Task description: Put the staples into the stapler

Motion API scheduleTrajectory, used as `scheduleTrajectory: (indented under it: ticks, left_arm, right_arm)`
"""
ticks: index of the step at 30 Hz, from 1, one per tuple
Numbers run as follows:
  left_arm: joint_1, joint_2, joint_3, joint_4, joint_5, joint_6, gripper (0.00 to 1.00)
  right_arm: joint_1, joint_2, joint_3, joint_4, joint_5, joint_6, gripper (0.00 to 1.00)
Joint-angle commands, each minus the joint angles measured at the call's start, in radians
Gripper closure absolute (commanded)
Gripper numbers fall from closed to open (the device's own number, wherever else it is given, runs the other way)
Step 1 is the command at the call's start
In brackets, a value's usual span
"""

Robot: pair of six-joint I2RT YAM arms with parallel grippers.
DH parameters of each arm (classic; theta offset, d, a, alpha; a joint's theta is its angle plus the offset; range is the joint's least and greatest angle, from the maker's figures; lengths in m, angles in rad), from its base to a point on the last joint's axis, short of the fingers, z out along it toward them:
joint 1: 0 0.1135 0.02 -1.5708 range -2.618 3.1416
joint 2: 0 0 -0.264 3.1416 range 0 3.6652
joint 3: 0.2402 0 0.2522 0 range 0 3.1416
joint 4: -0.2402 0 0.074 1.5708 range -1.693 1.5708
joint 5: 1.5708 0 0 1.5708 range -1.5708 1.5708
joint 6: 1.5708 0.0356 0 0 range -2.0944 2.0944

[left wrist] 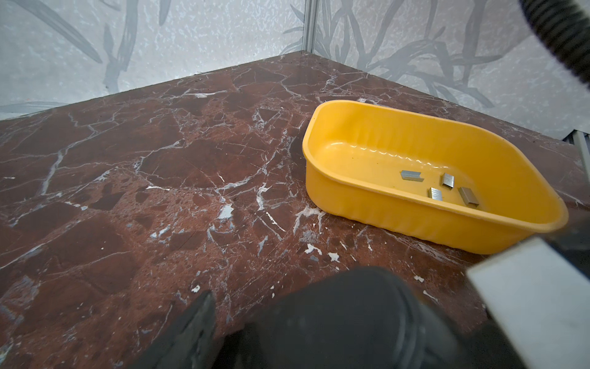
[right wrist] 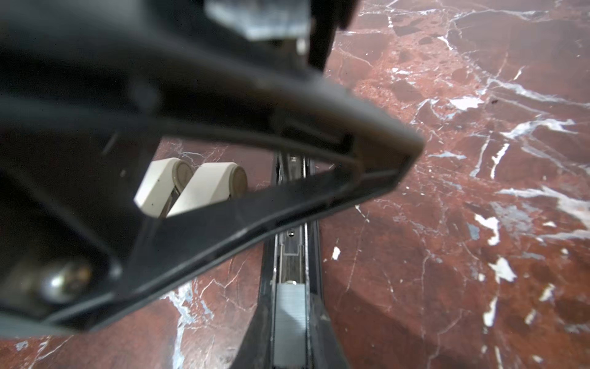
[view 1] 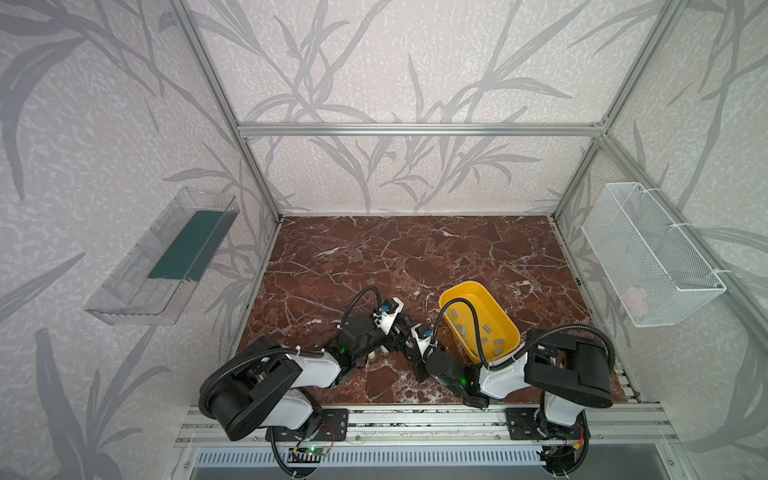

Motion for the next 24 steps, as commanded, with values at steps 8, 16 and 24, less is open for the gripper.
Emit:
scheduleTrajectory:
  ticks: [8,16,24]
  left_arm:
    - [-0.015,0.059,-0.079,0.247,0.136,-0.002,0.01]
    - [-0.015,-0.063,-0.087,0.157,0.102,0.002,0.01]
    - [-0.015,-0.32,-0.083,-0.089,-0.117,-0.037,0.02]
  right_arm:
    - [-0.011,0.045,-0.007,0.014,0.075,0.0,1.0]
    - [-0.012,0.041,-0.007,0.005,0.081,-0.007,1.0]
    - [-0.007,-0.034,-0.01,-0.055,0.072,-0.022,0.72]
